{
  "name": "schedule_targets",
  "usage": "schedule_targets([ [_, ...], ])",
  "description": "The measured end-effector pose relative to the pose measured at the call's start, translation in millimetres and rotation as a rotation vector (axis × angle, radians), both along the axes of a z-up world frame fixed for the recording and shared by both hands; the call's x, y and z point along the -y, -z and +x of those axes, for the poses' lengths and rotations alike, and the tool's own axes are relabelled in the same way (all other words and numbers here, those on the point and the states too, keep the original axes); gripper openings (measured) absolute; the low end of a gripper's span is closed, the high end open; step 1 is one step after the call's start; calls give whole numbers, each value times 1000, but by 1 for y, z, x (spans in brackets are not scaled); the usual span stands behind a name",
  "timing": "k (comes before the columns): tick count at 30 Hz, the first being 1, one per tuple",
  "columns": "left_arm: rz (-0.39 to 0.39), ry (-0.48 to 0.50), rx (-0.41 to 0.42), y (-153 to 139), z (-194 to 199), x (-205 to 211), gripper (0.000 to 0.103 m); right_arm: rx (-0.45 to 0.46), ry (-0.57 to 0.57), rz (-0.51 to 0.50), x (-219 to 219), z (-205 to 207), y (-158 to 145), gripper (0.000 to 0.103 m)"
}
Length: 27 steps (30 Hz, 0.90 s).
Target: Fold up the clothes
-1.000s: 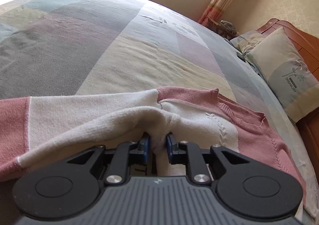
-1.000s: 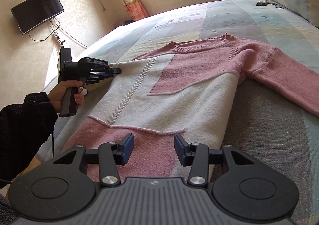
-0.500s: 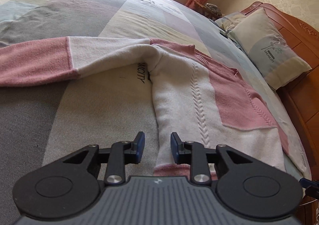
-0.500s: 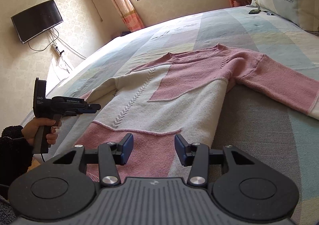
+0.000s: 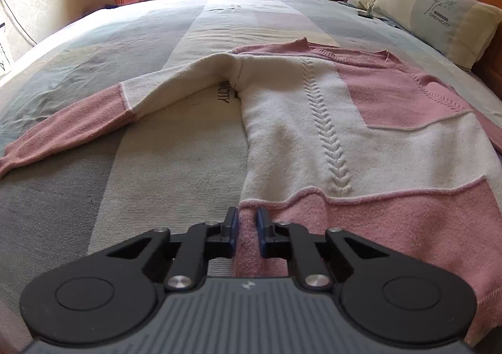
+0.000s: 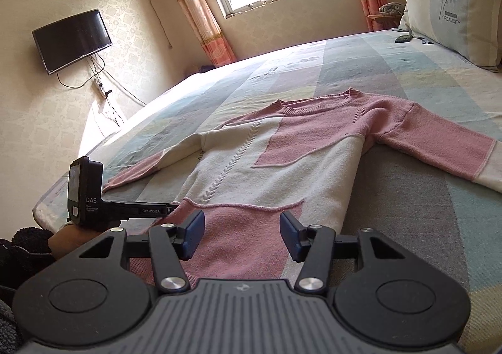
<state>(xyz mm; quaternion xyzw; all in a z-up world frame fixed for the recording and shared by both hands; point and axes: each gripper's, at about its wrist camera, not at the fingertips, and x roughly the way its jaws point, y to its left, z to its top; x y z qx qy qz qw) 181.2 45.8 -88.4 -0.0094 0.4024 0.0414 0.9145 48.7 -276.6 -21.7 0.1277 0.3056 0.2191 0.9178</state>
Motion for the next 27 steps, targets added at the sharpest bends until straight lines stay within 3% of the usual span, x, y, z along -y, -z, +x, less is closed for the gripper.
schedule_targets([
  [3, -79, -28, 4, -13, -11, -21, 10, -4, 11, -7, 4, -4, 1, 60],
  [5, -131, -46, 7, -22, -19, -35, 16, -22, 28, -7, 10, -3, 7, 64],
  [8, -181, 40, 35, -39, -23, -19, 38, -86, 94, -23, 16, 3, 22, 64],
  [10, -219, 150, 20, -45, -14, 11, 58, -136, 157, -48, 20, 7, 31, 67],
  [12, -240, 259, -5, -49, -3, 47, 66, -163, 213, -115, 22, 6, 37, 75],
  [17, -196, 485, -30, -58, 18, 146, 72, -163, 287, -276, 31, -6, 46, 91],
  [19, -143, 608, -22, -61, 15, 195, 77, -165, 307, -277, 39, -10, 48, 93],
  [21, -138, 725, -30, -61, 12, 233, 77, -169, 320, -243, 48, -14, 49, 95],
  [25, -232, 845, -162, -47, 22, 286, 78, -183, 348, -208, 65, -20, 53, 96],
  [27, -261, 827, -255, -32, 33, 301, 78, -193, 360, -209, 71, -24, 55, 96],
])
